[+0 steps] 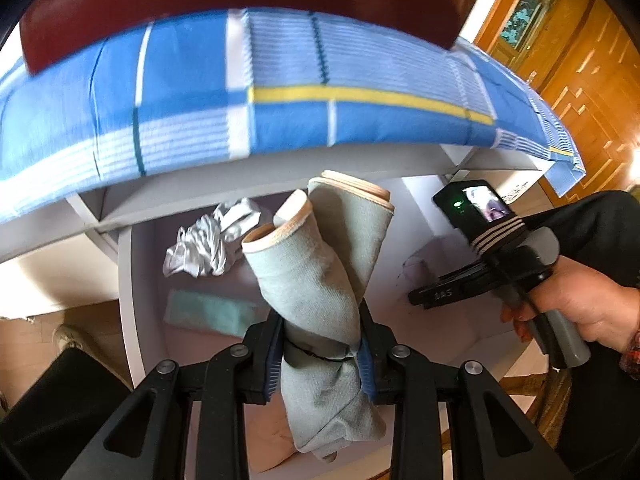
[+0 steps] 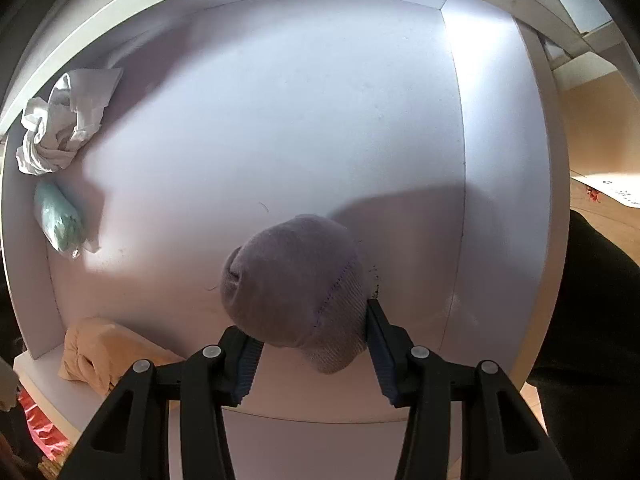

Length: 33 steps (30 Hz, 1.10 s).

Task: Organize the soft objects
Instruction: 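Carry the grey-green socks with the left gripper over the tray while the right gripper holds the grey sock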

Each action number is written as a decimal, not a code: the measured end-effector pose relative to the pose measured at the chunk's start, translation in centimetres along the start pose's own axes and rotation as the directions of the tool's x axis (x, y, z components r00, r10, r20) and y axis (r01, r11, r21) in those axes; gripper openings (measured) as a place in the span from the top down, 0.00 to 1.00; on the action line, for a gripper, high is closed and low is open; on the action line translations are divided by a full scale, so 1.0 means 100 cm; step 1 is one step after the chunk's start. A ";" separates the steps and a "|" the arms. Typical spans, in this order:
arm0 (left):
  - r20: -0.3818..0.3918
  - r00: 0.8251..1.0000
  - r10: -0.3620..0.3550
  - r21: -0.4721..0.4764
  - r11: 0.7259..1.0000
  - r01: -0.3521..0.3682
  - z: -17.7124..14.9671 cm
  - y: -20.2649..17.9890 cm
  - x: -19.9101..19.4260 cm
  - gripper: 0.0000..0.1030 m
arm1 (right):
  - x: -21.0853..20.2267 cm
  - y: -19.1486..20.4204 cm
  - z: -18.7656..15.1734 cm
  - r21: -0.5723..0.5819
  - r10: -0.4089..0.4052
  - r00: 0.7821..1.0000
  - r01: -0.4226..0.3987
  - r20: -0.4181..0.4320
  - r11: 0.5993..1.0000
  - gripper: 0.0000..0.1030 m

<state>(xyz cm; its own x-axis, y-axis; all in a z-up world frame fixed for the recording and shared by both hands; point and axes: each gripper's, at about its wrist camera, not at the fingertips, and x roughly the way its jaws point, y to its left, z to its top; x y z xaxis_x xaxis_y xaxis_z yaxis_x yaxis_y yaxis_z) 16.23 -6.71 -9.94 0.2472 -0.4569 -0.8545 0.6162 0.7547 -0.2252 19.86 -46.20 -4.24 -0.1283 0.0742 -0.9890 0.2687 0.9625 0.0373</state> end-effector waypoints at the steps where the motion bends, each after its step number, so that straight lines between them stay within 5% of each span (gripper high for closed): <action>1: 0.003 1.000 -0.003 0.006 1.000 0.003 0.000 -0.002 -0.002 0.69 | 0.000 0.001 0.001 -0.003 -0.001 1.000 0.001 0.001 1.000 0.53; 21: 0.113 0.991 -0.071 0.125 0.990 0.057 0.035 -0.042 -0.077 0.69 | 0.004 -0.027 -0.010 0.034 0.051 0.999 -0.051 0.010 0.998 0.53; 33: 0.243 0.961 -0.129 0.026 0.992 0.126 0.084 -0.028 -0.126 0.69 | 0.003 -0.031 -0.011 0.025 0.038 0.999 -0.038 0.009 0.999 0.53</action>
<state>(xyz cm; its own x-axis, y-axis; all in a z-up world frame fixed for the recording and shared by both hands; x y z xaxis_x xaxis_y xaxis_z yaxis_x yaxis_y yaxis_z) 17.67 -6.97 5.41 0.3399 -0.6509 -0.6788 0.6616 0.6784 -0.3193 17.95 -48.91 -4.47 -0.1099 0.1083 -0.9880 0.2968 0.9523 0.0714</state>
